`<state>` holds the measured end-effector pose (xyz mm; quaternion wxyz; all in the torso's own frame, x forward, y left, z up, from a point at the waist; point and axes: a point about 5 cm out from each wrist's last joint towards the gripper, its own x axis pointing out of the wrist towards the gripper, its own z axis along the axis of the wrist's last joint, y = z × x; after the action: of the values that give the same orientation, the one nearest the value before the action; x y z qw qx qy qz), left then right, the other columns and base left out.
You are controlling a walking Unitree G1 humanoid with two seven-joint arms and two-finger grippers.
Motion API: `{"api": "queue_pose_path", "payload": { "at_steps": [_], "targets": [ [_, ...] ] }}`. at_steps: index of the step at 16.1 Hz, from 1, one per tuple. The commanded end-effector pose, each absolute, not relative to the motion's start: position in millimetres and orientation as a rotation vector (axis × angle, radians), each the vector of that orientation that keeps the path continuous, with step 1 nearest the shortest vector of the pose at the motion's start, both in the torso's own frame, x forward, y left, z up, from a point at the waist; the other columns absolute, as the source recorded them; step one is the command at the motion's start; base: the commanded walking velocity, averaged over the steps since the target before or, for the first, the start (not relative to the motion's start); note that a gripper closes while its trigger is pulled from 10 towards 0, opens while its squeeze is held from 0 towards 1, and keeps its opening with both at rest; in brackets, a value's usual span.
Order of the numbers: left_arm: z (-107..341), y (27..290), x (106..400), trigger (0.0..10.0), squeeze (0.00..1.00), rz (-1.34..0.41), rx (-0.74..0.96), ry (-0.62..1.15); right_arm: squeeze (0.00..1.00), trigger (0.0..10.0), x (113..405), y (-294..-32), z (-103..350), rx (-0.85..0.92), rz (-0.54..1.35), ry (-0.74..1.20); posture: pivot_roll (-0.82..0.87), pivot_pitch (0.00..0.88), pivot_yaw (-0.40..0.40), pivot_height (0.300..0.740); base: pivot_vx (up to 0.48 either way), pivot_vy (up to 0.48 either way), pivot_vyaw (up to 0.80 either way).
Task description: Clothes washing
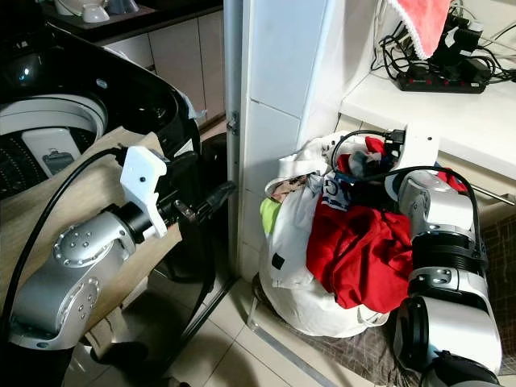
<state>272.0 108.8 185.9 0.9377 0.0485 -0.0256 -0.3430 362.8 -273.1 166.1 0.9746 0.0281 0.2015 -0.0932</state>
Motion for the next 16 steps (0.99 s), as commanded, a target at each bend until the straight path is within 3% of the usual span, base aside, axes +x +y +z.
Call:
{"api": "queue_pose_path", "payload": {
  "at_steps": [1, 16],
  "targets": [
    [189.1, 106.2, 269.2, 10.0, 0.0, -0.725, 0.106, -0.064, 0.0, 0.0, 365.6, -277.0, 174.3, 0.075, -0.197, 0.376, -0.09, 0.0, -0.041, 0.74, 0.0, 0.0, 0.0],
    [193.0, 102.3, 262.2, 10.0, 0.0, -0.825, 0.076, -0.114, 0.0, 0.0, 365.0, -280.6, 175.1, 0.072, -0.23, 0.342, -0.1, 0.0, -0.03, 0.74, 0.0, 0.0, 0.0]
  ]
}}
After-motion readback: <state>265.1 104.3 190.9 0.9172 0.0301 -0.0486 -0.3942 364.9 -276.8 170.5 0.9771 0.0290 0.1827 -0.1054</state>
